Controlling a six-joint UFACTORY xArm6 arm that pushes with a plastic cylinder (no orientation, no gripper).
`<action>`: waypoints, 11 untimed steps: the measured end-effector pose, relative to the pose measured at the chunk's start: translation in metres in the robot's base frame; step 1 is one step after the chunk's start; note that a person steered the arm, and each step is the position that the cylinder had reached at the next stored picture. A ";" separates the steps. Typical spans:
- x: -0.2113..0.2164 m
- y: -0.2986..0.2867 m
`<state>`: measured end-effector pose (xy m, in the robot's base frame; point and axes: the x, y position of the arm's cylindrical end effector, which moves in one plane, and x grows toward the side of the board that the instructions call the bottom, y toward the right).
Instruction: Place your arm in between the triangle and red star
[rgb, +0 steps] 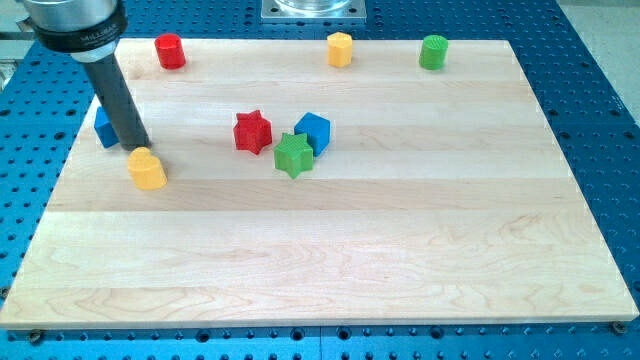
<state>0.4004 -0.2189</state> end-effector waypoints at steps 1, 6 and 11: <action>0.000 0.010; 0.000 0.033; -0.046 0.096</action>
